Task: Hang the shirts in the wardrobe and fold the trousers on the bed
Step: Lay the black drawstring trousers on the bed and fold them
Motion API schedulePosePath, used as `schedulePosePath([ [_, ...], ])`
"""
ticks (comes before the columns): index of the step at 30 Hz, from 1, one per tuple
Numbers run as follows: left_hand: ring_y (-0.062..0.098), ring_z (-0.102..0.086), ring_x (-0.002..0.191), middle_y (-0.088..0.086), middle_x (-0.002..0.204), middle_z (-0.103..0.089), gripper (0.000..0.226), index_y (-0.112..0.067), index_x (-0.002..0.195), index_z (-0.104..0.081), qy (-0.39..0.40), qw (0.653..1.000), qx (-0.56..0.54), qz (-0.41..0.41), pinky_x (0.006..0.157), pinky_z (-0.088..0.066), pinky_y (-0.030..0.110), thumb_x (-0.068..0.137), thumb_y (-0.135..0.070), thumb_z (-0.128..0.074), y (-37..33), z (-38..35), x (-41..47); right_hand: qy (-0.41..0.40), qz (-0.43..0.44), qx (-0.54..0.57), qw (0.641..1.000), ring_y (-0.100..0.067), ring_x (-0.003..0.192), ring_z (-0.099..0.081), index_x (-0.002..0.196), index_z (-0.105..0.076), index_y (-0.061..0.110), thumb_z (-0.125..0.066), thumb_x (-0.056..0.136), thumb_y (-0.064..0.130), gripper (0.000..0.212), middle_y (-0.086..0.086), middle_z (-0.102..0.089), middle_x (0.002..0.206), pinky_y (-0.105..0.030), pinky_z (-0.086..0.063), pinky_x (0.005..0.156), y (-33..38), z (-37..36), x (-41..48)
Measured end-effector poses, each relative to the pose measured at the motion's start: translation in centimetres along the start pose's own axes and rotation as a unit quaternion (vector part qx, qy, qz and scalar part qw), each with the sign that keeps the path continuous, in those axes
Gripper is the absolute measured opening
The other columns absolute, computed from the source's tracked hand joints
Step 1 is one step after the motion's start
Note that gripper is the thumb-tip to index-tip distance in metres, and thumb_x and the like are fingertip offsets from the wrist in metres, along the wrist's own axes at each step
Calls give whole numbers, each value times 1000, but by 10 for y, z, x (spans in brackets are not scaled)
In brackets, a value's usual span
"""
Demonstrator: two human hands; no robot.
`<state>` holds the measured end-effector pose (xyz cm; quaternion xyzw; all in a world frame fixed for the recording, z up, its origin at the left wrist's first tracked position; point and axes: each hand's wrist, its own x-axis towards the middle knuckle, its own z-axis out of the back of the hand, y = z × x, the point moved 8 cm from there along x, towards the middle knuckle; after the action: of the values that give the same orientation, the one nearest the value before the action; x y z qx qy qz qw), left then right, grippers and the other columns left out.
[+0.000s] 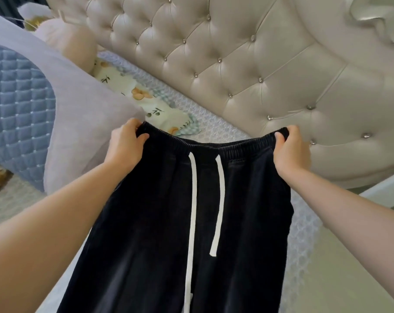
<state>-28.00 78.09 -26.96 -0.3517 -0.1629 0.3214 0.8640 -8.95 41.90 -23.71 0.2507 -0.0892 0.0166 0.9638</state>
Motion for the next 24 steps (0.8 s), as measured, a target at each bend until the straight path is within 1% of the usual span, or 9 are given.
schedulePosePath([
  [3,26,-53,90,11,104,-59,18,-7,115,-56,-2,1000,9,-2,76,-39,36,100,-18,-55,-1,-44,25,19,8,-26,999,-41,87,-58,121,-47,12,-40,103,33,28,-19,-63,95,-44,-46,70,-26,-39,29],
  [6,25,-50,85,10,98,-57,17,-6,114,-55,-1,1000,27,11,73,-39,36,101,-18,-54,8,-92,53,28,18,-17,999,-38,82,-56,117,-47,11,-41,103,33,26,-19,-61,91,-43,-45,69,-45,-83,68],
  [10,34,-55,98,19,111,-61,25,-3,120,-56,11,997,71,41,78,-39,36,100,-19,-56,38,-147,79,56,55,-44,996,-33,77,-52,106,-49,10,-45,102,33,24,-16,-62,91,-38,-39,64,-73,-151,97],
  [12,33,-55,98,19,112,-61,23,-3,117,-58,7,995,87,48,78,-40,38,100,-19,-56,53,-168,89,50,61,-64,995,-32,77,-53,105,-50,13,-45,102,35,23,-11,-61,91,-36,-37,62,-90,-179,103],
  [16,38,-56,101,20,110,-60,19,-3,112,-56,11,990,143,17,80,-44,45,99,-17,-56,66,-205,101,53,94,-89,990,-25,58,-46,108,-47,18,-42,102,38,21,3,-48,68,-31,-28,51,-116,-220,111],
  [18,43,-55,104,25,113,-58,24,1,117,-54,13,983,183,-3,84,-43,47,98,-14,-57,73,-220,103,64,112,-109,986,-17,47,-41,114,-45,19,-40,103,40,25,4,-43,58,-26,-24,44,-129,-237,109],
  [20,46,-54,105,27,115,-56,28,2,119,-52,20,974,225,6,84,-43,50,99,-16,-56,87,-232,101,86,118,-119,982,-17,46,-43,118,-45,19,-37,102,43,30,1,-47,56,-26,-26,43,-141,-252,104],
  [22,48,-51,106,29,115,-54,30,4,118,-52,16,963,270,1,85,-43,56,99,-18,-56,97,-238,99,85,106,-106,985,-17,48,-42,117,-47,19,-35,102,47,34,3,-48,58,-27,-27,45,-148,-260,102],
  [24,48,-49,105,31,112,-55,28,7,112,-54,-15,936,347,-50,84,-43,59,96,-16,-60,93,-240,97,85,74,-88,990,-14,50,-43,109,-50,20,-35,101,51,35,5,-49,61,-27,-25,46,-155,-261,104],
])
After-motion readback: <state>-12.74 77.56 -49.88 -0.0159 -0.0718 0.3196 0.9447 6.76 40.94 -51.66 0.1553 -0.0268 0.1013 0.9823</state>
